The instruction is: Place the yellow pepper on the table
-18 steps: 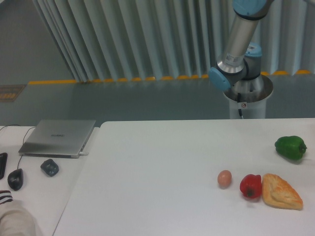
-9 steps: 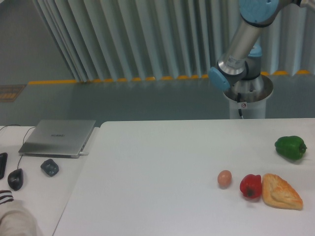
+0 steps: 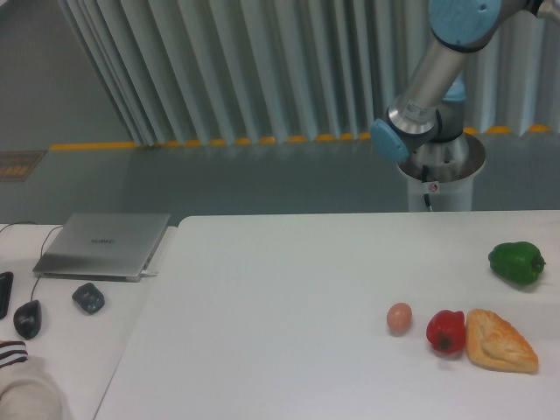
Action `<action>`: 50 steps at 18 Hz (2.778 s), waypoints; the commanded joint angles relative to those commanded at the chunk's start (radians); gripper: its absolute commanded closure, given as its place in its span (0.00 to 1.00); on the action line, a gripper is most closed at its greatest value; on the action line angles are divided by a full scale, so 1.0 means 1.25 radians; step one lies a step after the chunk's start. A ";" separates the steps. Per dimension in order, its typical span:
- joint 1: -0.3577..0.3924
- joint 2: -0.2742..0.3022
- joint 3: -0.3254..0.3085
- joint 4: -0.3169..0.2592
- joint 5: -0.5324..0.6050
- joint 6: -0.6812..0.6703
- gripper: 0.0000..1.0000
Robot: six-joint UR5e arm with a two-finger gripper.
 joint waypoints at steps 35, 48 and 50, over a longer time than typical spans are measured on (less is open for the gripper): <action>-0.190 0.221 -0.110 -0.117 -0.049 -0.086 0.55; -0.225 0.169 -0.174 -0.076 -0.015 -0.109 0.52; -0.225 0.168 -0.175 -0.076 -0.014 -0.108 0.35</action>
